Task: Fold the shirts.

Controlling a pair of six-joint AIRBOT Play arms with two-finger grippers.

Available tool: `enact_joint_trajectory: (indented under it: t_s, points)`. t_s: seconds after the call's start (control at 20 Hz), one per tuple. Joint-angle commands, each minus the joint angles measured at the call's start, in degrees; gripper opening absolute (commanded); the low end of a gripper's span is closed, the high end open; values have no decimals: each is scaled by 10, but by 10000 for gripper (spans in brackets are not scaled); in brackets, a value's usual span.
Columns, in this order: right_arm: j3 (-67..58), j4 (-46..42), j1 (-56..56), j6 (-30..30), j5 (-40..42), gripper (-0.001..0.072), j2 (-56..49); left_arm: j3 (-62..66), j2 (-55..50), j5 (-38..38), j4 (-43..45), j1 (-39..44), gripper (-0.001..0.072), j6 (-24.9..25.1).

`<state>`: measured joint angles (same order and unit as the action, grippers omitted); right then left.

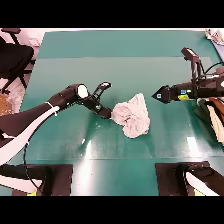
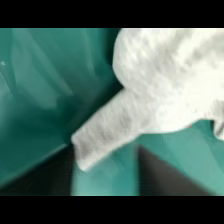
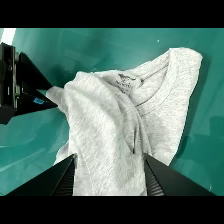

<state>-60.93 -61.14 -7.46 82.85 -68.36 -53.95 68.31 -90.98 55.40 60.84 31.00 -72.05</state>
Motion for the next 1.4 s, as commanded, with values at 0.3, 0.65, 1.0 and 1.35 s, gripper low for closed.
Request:
enact_joint_trajectory:
  t_s: [0.3, 0.65, 1.0, 1.35]
  points:
    - [0, 94, -3, -75, 30, 479, -143, 0, -1, 4, -26, -1, 25, 1]
    - [0, 85, -50, -104, 51, 479, -144, 0, -1, 1, -27, -1, 25, 1]
    - [0, 85, -126, -135, 60, 479, -181, 0, -1, -8, -36, -1, 25, 0]
    - [-26, 25, -147, -135, 74, 18, -222, 1, -1, -1, -45, -1, 25, -13]
